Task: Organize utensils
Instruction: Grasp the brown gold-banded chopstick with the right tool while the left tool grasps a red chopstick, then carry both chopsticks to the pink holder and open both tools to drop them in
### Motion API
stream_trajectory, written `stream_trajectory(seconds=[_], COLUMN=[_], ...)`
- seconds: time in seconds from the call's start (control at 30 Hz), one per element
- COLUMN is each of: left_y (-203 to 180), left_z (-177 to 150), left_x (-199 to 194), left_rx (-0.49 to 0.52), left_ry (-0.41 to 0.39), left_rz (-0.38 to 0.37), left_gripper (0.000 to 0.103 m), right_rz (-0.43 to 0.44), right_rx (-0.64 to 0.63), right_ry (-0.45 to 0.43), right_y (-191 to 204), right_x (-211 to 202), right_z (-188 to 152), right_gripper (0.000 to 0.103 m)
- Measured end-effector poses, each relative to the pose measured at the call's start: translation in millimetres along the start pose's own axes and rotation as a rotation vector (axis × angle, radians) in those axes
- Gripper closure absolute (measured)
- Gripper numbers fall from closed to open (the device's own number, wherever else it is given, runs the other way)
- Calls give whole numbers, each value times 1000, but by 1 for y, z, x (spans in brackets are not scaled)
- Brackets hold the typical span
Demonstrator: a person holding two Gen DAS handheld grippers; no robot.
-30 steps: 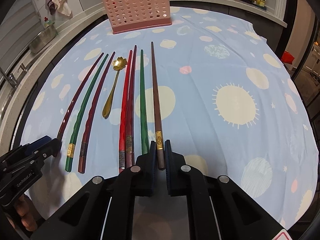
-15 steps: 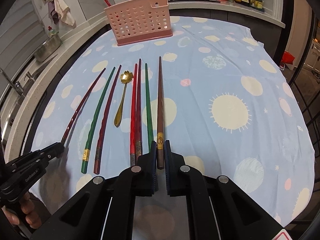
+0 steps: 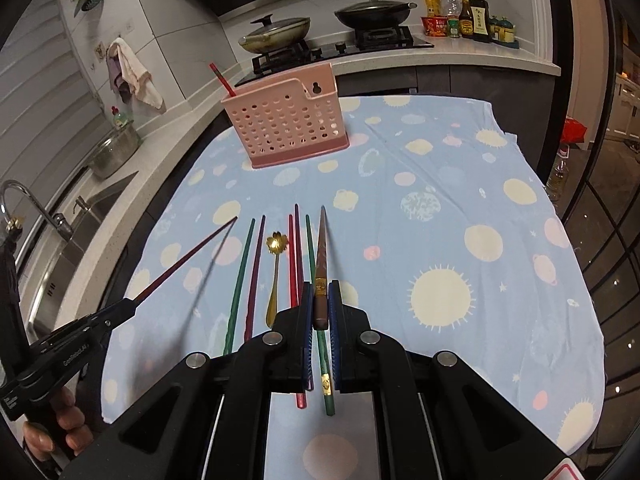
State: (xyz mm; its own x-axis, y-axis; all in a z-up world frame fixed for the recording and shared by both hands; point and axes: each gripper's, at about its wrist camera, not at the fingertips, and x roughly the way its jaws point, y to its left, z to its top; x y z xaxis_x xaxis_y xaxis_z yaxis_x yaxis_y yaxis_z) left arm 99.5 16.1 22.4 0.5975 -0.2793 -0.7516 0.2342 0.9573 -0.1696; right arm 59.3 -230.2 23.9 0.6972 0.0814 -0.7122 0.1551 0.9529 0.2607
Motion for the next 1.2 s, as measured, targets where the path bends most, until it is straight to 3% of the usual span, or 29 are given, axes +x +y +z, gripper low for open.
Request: stream_trajectory(seconds=[0.37,0.9,1.2], left_y=[-12,-32,-41], left_z=[75,183,266], left_x=[-24,-42,-48], left_rx=[-2,33,40], left_ry=[-124,-285,-407], left_rz=[-24,-51,-63], left_gripper=[96,96,96], right_rz=[40,78,67], right_rx=[16,18,14], right_ry=[-115,-225,-365], right_y=[0,4,10], right_x=[-23,-22,-26], right_z=[66,149,236], right_gripper=[96,96,96])
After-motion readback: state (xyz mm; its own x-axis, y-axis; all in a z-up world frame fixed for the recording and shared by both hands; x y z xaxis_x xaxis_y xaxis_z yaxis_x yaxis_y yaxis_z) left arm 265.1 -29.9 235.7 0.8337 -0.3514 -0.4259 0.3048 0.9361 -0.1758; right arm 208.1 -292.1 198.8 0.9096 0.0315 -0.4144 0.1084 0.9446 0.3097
